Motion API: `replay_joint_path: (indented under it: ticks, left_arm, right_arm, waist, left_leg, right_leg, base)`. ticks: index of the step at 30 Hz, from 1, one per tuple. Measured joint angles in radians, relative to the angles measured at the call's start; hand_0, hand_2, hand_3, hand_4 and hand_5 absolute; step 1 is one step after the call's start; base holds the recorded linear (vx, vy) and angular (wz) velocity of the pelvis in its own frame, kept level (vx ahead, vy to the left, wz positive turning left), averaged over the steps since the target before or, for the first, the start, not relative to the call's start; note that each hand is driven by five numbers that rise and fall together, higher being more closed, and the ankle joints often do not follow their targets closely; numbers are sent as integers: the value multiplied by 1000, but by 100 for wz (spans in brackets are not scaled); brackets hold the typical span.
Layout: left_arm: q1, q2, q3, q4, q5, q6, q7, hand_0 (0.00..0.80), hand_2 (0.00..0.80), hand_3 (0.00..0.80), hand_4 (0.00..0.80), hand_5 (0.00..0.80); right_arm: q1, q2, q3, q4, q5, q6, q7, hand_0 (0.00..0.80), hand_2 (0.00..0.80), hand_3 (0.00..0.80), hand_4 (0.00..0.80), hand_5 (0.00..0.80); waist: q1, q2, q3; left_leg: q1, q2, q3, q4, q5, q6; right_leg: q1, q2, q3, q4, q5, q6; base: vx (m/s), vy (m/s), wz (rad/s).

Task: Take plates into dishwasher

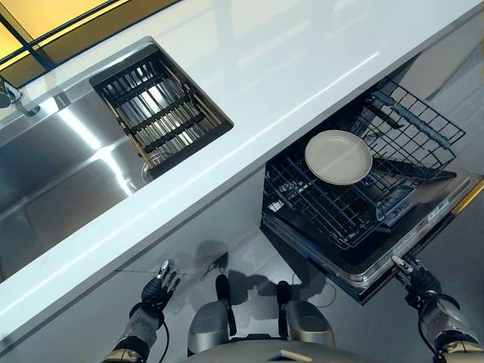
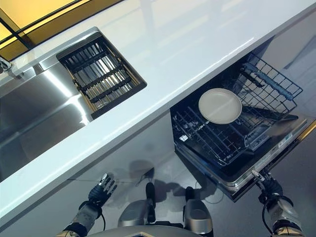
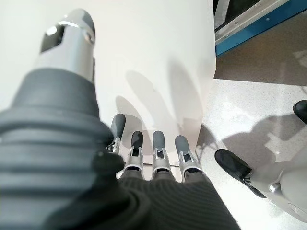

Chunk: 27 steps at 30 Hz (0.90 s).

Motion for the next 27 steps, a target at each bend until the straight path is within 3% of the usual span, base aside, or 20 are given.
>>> replay_joint_path:
  ticks: [3,6,9,13,19,27]
  left_arm:
    - [0,-3,0,-1,1,-3,-1,0,0,0,0,0]
    - [-5,-4,-2,-1,3,-3,-2,0,0,0,0,0]
    - [-21,-22,-6,-1,3,-4,-15,0,0,0,0,0]
    - [-16,-20,-6,-2,3,-16,-23,0,0,0,0,0]
    - [1,-13,-6,16,3,-16,-25,0,0,0,0,0]
    - [1,-12,-5,16,4,-17,-43,0,0,0,0,0]
  right_arm:
    - [0,-12,-4,-50,48,0,26,0,0,0,0,0]
    - [-66,27,2,-207,85,-8,151,0,0,0,0,0]
    - [-266,76,25,-277,115,-18,205,0,0,0,0,0]
    - [-391,80,10,-245,176,-32,195,0,0,0,0,0]
    - [-392,77,0,-224,188,-34,192,0,0,0,0,0]
    - [-392,77,18,-200,171,-37,145,0,0,0,0,0]
  waist:
    - [-3,-2,-1]
    - [-1,1,-3]
    - [51,38,-33]
    - [104,60,-64]
    - [106,50,-86]
    - [110,47,-108]
  left_leg:
    - [2,0,-4,5,0,0]
    - [8,0,-20,12,-1,0]
    - [11,0,-24,21,-1,-1]
    - [13,-17,-49,44,-5,0]
    - [15,-35,-55,53,-6,2]
    - [13,-25,-60,72,-20,-4]
  right_leg:
    - [6,0,-11,1,4,1]
    - [18,1,-17,3,5,0]
    - [20,-4,-26,20,-5,-4]
    - [17,-27,-61,87,-60,-1]
    - [6,-45,-72,142,-95,13]
    - [12,-40,-88,162,-117,0]
  base:
    - [42,14,1]
    - [44,10,7]
    - [57,21,19]
    - [56,22,38]
    - [54,7,7]
    - [20,-24,7]
